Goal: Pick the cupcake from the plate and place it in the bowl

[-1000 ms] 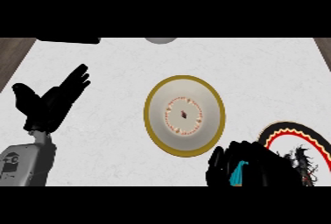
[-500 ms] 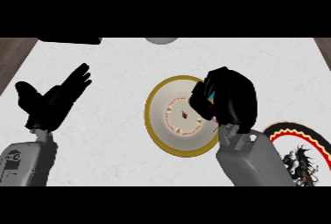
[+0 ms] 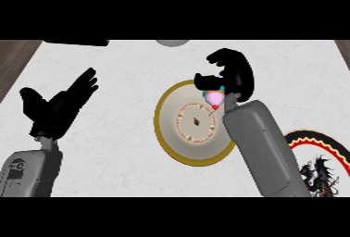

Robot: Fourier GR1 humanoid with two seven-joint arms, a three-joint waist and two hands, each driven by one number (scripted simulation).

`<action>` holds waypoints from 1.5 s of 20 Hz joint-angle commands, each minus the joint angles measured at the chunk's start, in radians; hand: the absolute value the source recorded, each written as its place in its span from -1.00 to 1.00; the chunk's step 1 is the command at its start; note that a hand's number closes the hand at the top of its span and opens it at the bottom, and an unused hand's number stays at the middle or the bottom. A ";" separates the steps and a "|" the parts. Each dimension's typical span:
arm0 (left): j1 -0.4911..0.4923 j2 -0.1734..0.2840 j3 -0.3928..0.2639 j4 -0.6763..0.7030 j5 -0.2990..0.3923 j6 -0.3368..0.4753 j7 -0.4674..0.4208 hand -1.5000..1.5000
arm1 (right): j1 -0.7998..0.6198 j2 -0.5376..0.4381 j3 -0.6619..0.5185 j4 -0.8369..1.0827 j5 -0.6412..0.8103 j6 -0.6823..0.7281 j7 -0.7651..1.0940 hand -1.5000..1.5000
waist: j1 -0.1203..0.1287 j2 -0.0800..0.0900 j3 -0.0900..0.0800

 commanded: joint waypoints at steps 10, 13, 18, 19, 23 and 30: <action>0.040 0.009 0.021 -0.020 0.003 0.006 0.011 0.00 | -0.233 0.001 -0.073 0.542 -0.145 -0.458 -0.416 -1.00 | -0.040 -0.015 -0.001; 0.028 0.037 0.056 -0.074 0.065 -0.022 0.075 0.00 | -0.297 -0.019 -0.124 0.580 -0.114 -0.487 -0.400 -1.00 | -0.050 -0.020 -0.002; 0.061 0.048 0.078 -0.022 0.037 -0.012 0.019 0.00 | -0.112 -0.050 -0.083 0.354 -0.068 -0.537 -0.339 -1.00 | -0.093 -0.031 -0.002; 0.092 0.013 0.036 -0.107 0.016 0.023 0.074 0.00 | -0.060 -0.094 -0.065 0.268 -0.066 -0.473 -0.318 -1.00 | -0.102 -0.038 -0.002; 0.116 0.037 0.079 -0.069 0.039 -0.003 0.032 0.00 | 0.125 -0.150 0.043 -0.013 -0.026 -0.356 -0.313 -1.00 | -0.122 -0.044 -0.002; 0.116 0.022 0.064 -0.055 -0.011 0.039 0.020 0.00 | 0.437 -0.223 0.162 -0.572 -0.066 -0.232 -0.283 -1.00 | -0.157 -0.050 -0.003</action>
